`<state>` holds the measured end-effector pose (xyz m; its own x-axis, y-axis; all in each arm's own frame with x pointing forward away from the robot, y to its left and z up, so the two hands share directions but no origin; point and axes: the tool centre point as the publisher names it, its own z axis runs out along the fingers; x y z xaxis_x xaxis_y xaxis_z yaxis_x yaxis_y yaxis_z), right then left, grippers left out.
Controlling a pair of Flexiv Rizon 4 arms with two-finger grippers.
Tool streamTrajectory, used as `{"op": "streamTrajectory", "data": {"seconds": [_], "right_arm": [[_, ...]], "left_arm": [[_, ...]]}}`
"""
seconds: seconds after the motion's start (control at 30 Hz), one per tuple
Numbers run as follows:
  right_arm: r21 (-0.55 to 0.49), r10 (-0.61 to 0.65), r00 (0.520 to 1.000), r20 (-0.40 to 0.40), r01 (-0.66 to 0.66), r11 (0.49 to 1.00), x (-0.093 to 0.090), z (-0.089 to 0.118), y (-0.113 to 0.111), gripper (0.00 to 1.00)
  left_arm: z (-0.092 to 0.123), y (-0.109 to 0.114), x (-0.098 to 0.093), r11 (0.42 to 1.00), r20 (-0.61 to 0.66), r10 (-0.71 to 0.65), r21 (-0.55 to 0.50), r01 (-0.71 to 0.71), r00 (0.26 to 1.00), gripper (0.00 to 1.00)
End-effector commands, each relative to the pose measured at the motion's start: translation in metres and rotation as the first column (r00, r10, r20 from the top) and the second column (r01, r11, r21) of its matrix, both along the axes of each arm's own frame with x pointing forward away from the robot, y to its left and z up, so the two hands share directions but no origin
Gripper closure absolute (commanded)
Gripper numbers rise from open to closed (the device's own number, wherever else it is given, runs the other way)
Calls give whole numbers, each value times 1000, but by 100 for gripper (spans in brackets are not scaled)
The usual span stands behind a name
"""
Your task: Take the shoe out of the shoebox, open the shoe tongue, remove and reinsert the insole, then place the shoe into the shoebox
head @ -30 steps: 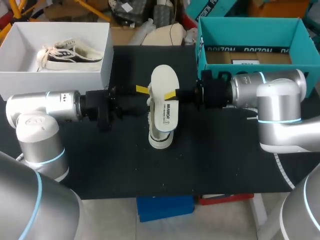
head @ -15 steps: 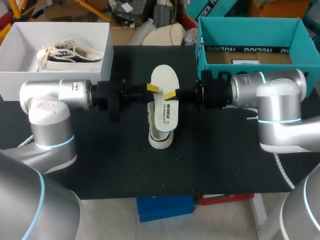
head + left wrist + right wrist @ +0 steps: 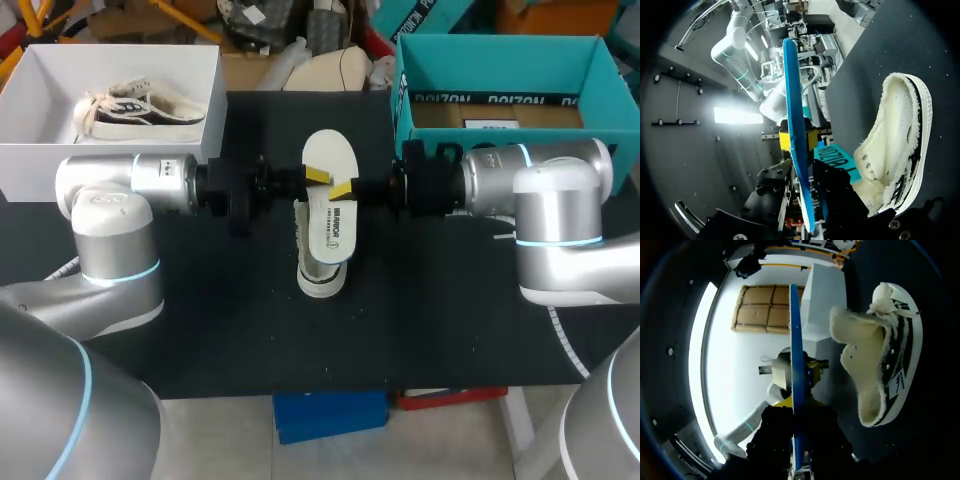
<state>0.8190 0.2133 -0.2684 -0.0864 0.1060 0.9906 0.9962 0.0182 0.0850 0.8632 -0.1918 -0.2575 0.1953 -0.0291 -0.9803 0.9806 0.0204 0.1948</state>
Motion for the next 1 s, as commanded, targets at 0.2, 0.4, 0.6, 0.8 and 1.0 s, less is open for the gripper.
{"op": "streamTrajectory", "data": {"seconds": [0.2,0.4,0.6,0.8,1.0], "right_arm": [[-2,-2,1000,0,2,1000,-1,0,0,100],[9,0,1000,12,0,1000,0,3,-2,0],[-59,-30,997,70,34,998,-4,7,-23,0],[-133,-59,990,129,77,988,-13,12,-53,0],[-213,-71,975,210,116,970,-27,17,-81,0]], "left_arm": [[-1,-6,0,1000,2,4,-1,-4,1000,93],[-1,-9,-5,1000,-3,-10,14,10,1000,100],[1,1,-21,996,-15,-74,49,75,997,100],[-4,15,-42,982,-66,-150,107,156,987,100],[-5,25,-69,933,-100,-258,234,275,961,100]]}}
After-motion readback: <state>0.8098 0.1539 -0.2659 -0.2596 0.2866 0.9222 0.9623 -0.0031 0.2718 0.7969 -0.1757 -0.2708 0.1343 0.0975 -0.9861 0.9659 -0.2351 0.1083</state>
